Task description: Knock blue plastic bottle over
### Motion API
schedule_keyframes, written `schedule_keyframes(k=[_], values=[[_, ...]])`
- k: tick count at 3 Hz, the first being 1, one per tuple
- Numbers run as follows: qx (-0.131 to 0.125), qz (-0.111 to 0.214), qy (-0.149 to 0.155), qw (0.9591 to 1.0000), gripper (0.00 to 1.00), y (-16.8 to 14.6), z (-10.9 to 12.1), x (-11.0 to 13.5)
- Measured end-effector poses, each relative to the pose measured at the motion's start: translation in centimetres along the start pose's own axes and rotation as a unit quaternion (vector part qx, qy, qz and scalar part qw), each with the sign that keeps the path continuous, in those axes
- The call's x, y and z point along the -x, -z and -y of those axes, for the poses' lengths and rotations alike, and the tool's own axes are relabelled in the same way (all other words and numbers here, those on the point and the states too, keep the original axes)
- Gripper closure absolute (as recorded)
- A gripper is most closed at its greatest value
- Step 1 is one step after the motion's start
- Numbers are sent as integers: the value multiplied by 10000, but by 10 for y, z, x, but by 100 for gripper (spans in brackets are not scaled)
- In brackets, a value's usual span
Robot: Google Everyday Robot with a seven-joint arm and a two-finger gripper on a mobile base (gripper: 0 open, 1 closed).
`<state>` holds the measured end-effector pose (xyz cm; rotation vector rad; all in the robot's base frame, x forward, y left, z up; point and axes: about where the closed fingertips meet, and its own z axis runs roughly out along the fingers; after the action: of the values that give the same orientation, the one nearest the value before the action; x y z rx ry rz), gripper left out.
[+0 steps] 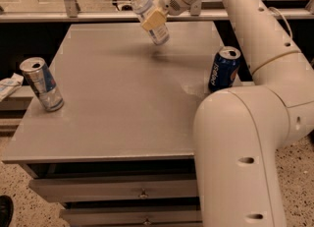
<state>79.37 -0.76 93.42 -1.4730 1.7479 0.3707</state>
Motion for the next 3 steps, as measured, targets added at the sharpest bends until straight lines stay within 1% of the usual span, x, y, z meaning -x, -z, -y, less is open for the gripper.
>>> schedule_keyframes(k=[1,2,3], values=[[584,-991,497,9921,100,-4,-28,-25],[1241,-2175,1073,9622,100,2,-55,-54],[1429,-2585,1445,9444,100,2,-60,-60]])
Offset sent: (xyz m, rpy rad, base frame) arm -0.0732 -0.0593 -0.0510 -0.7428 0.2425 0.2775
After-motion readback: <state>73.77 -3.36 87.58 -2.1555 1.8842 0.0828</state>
